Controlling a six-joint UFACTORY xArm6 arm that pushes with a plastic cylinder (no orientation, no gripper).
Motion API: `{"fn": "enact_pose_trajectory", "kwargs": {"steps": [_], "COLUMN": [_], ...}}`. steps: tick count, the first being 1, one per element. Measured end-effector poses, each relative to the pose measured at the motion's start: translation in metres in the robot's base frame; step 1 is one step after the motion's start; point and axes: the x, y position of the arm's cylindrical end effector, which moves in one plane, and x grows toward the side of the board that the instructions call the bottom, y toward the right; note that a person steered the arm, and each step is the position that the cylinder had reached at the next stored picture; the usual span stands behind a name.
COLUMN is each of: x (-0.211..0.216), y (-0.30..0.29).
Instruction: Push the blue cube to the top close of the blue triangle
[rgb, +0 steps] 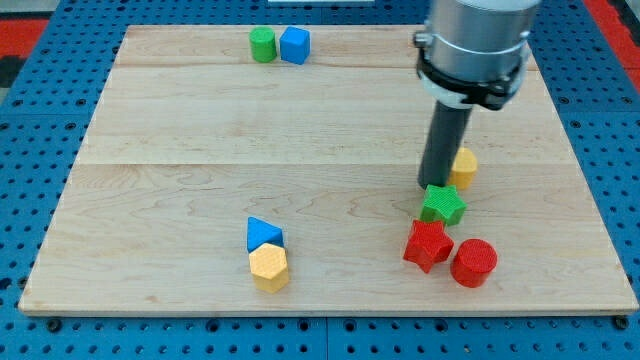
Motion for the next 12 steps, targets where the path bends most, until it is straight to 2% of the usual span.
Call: {"fn": "enact_pose_trajectory", "kwargs": {"steps": [1,3,4,5,6,7,8,9,10,11,12], "x": [-0.047,-0.192,-0.256,-0.283,-0.259,-0.24,-0.273,-0.255,-0.198,-0.172,-0.201], "y": [-0.013,-0.037,-0.074,-0.108,-0.146,-0.136,-0.135,-0.192,-0.148,-0.107,-0.1]}}
